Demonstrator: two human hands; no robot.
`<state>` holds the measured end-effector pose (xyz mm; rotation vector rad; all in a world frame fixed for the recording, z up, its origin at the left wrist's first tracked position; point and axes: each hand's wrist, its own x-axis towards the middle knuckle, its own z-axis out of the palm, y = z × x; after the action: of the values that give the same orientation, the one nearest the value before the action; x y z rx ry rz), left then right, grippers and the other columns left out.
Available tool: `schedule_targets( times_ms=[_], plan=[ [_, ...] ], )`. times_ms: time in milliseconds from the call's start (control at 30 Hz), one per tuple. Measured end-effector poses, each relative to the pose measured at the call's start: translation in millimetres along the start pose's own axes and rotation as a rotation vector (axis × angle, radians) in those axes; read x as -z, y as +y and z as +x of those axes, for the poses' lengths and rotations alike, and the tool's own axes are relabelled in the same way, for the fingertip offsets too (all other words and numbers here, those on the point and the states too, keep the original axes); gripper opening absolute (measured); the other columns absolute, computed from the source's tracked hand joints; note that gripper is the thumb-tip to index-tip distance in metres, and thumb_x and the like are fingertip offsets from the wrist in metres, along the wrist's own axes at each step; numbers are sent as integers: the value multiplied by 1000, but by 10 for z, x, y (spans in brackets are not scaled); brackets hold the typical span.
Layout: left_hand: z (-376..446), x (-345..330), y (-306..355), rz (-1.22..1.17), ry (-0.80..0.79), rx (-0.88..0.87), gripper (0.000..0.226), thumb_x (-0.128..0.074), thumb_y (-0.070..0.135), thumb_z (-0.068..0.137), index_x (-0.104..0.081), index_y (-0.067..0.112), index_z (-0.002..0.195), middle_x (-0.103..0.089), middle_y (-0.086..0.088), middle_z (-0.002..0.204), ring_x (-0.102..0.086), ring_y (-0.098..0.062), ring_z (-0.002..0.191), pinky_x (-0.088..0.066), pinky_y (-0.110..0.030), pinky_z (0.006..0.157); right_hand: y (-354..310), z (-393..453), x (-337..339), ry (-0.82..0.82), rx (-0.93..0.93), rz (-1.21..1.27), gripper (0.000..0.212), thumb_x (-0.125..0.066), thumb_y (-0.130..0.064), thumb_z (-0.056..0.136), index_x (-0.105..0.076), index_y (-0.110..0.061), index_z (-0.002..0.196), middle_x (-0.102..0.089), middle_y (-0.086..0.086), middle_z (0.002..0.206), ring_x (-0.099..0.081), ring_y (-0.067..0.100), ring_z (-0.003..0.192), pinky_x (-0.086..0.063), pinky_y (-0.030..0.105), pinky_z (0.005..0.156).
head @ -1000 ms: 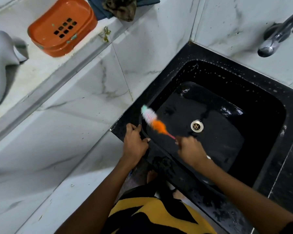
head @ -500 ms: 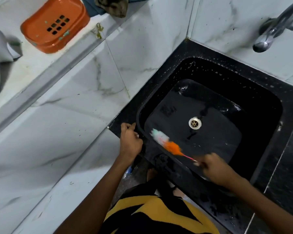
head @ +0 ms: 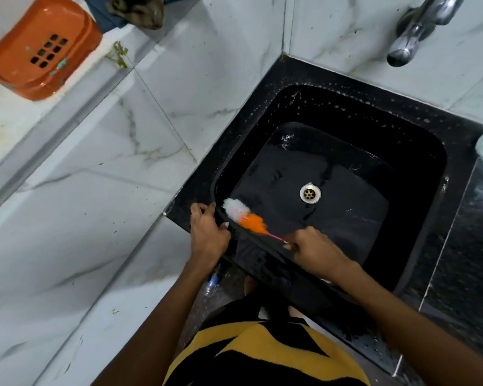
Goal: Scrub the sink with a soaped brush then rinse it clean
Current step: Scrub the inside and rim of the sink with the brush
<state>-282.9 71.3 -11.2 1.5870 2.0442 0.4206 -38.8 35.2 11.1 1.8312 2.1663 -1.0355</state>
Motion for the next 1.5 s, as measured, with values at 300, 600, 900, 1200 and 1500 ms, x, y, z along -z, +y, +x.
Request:
schedule_targets(
  times_ms=[300,600,900,1200,1500],
  plan=[
    [-11,-59,67,39,63,-11,61,-77,11,76,-57,0,132,-40,-9,109,-53,-33,98,-50,-40,91,-472,69,215,90,33,-71,19,-50,-28,94,-52,-13,84,-57,15,96,-59,38,89,-43,38,72],
    [-29,-73,144,39,84,-2,60,-71,6,81,-53,-3,137,-42,-14,114,-48,-32,103,-48,-37,88,-574,-130,516,-13,45,-248,17,-44,-10,90,-57,-9,102,-57,11,104,-60,30,92,-39,34,70],
    [-59,-89,95,-4,75,-46,54,-73,7,83,-58,-1,134,-46,-14,112,-51,-31,104,-48,-35,89,-596,-534,545,2,92,-403,18,-44,-14,90,-59,-14,98,-61,10,101,-61,31,93,-38,35,68],
    [-46,-81,49,-38,57,-80,44,-72,5,83,-65,1,126,-44,-8,108,-50,-27,102,-51,-39,88,-8,-1282,414,52,-213,-384,44,-46,-32,81,-51,-33,124,-64,-4,101,-64,21,92,-45,31,67],
    [-109,-101,18,-45,-6,-149,43,-74,8,82,-66,4,124,-44,-5,110,-55,-29,102,-51,-39,90,-168,-1228,158,188,-119,-466,24,-59,-24,57,-68,-24,79,-60,-5,63,-63,21,50,-19,21,42]
  ],
)
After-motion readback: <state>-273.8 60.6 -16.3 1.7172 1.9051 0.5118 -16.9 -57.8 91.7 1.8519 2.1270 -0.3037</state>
